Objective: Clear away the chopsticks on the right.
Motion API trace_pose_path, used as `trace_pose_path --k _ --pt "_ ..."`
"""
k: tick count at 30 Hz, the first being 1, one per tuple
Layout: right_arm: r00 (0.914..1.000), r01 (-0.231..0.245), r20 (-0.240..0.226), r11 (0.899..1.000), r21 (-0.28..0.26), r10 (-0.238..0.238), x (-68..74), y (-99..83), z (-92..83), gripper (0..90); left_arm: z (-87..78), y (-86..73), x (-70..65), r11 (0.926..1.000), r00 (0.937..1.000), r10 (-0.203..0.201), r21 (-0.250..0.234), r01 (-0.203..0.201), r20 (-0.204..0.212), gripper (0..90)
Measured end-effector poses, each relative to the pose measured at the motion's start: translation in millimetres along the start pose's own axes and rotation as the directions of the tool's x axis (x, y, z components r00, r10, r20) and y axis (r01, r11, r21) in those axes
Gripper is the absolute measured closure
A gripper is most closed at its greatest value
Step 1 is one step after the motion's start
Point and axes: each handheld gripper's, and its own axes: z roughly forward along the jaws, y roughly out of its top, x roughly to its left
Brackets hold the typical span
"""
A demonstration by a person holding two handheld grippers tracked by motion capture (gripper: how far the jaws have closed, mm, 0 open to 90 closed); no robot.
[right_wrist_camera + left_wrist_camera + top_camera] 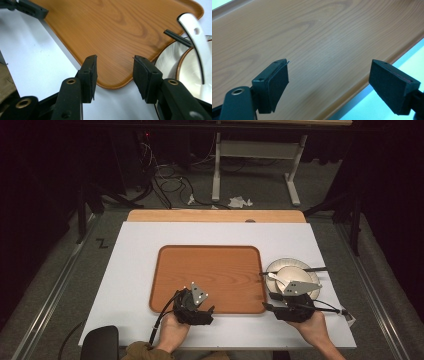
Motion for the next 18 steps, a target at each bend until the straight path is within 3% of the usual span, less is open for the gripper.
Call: trace_pose_path --k 7,18 --pt "0.9997 -0.021 -0.012 0.999 -0.048 0.021 -5.5 4.3 -10.5 56.1 -0.3 0.0 0.7 1.0000 1.0000 -0.005 -0.001 0.005 0.001 16.4" --pt "0.9987 -0.046 0.017 0.994 -0.102 0.048 -15.9 12.2 -25.8 57.7 -1.1 0.4 3.1 0.9999 0.9999 -0.015 -0.003 0.015 0.000 16.4"
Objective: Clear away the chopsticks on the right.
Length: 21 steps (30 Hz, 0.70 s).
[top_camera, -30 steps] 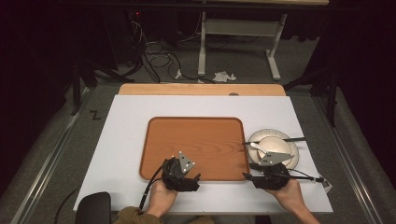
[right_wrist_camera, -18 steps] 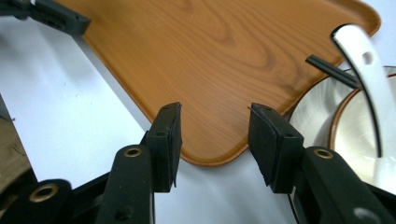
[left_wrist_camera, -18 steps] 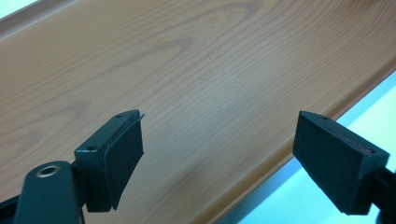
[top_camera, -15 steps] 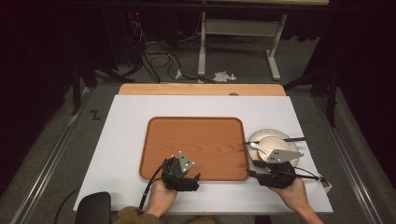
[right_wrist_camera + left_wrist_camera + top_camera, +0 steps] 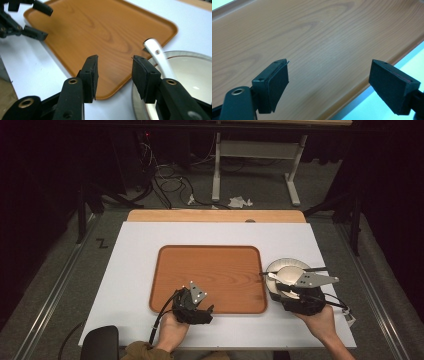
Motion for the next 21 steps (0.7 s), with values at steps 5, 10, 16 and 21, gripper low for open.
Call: trace_pose_path --k 5,10,16,21 --pt "0.9995 -0.013 0.026 0.999 -0.043 0.015 -9.4 7.1 -8.7 59.6 1.4 -0.1 -2.0 1.0000 1.0000 0.008 0.004 -0.008 0.005 16.4" --pt "0.9976 -0.047 0.047 0.997 -0.066 0.050 -20.7 17.1 -8.6 61.0 1.2 0.0 -0.3 1.0000 1.0000 0.000 0.003 0.000 0.003 16.4" --pt "0.9925 -0.059 0.104 0.997 -0.048 0.064 -32.6 31.3 1.0 62.1 0.5 -0.1 -0.6 1.0000 1.0000 0.004 0.003 -0.004 0.004 16.4" --pt "0.9822 -0.091 0.160 0.995 -0.049 0.098 -48.2 38.8 2.9 62.8 1.2 -0.2 -0.4 1.0000 1.0000 0.004 0.005 -0.004 0.004 16.4"
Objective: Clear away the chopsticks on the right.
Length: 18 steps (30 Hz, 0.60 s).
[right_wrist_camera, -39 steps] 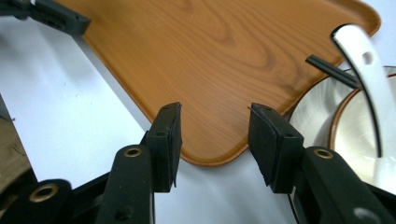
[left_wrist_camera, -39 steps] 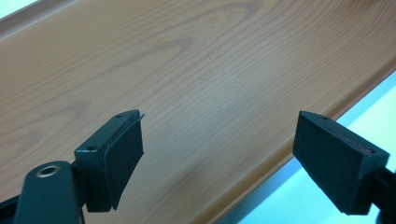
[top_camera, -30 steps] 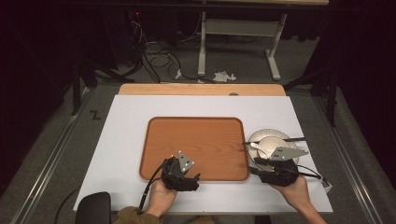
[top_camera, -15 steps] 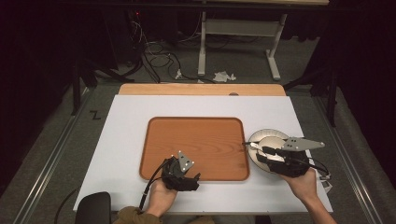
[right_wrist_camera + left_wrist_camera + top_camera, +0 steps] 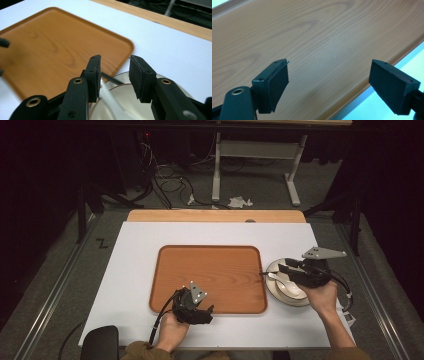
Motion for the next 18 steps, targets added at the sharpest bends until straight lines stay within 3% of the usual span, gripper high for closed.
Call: trace_pose_path --k 9,15,18 --pt "0.9956 -0.032 0.089 0.999 0.023 0.030 -30.9 -0.3 -12.5 64.3 -1.8 -2.3 0.0 1.0000 0.9999 -0.004 -0.001 0.004 -0.013 16.4" --pt "0.9856 -0.082 0.152 0.996 0.047 0.074 -57.6 -12.0 -12.9 66.4 -5.1 -4.6 2.6 0.9998 0.9996 -0.017 -0.003 0.017 -0.020 16.4" --pt "0.9773 -0.084 0.201 0.994 0.073 0.068 -66.6 -19.1 -10.8 67.5 -4.4 -5.5 1.7 0.9999 0.9996 -0.014 0.005 0.014 -0.023 16.4"
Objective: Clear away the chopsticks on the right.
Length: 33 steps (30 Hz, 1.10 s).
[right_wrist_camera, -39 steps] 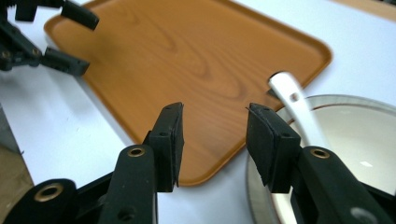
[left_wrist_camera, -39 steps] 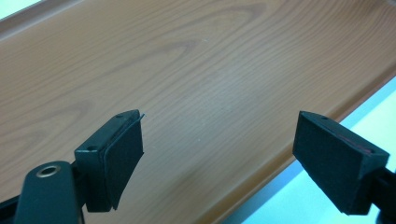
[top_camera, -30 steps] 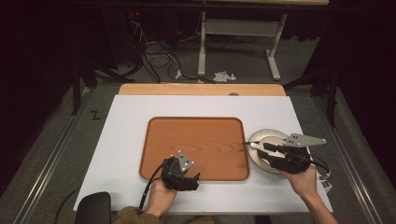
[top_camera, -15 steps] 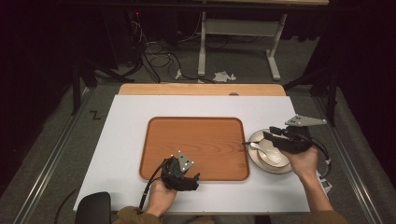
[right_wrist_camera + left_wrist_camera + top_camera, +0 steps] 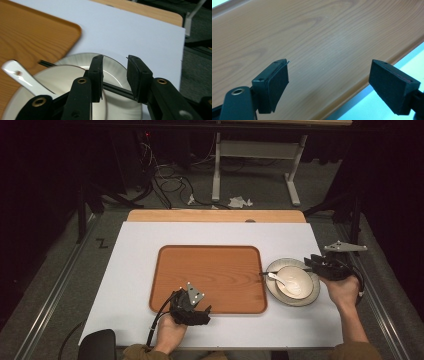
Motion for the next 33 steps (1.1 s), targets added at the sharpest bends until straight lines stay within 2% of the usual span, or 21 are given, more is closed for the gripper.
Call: trace_pose_path --k 1,6,11,14,25,33 --pt "0.9999 0.008 0.011 1.000 0.008 -0.008 -3.2 -2.0 1.7 68.0 -0.1 -0.3 -0.5 1.0000 1.0000 0.002 0.001 -0.002 0.000 16.4" --pt "0.9983 -0.012 0.059 0.997 0.080 0.007 -14.5 -11.1 13.5 69.3 -2.2 -2.0 0.4 1.0000 1.0000 -0.004 -0.005 0.004 -0.006 16.4" --pt "0.9968 -0.022 0.080 0.990 0.141 0.010 -22.2 -15.7 23.6 69.4 -2.8 -3.2 1.8 1.0000 0.9999 -0.007 0.003 0.007 -0.010 16.4" --pt "0.9958 -0.011 0.091 0.986 0.167 -0.004 -23.7 -17.0 28.9 69.2 -3.3 -3.8 1.9 0.9999 0.9998 -0.012 0.002 0.012 -0.013 16.4" --pt "0.9942 -0.001 0.106 0.978 0.208 -0.021 -25.4 -17.4 41.2 68.6 -6.6 -7.0 4.2 0.9997 0.9993 -0.026 0.001 0.026 -0.027 16.5" --pt "0.9939 0.030 0.096 0.972 0.232 -0.054 -21.5 -13.7 47.0 68.3 -8.2 -8.5 5.4 0.9995 0.9988 -0.032 0.001 0.032 -0.036 16.4"
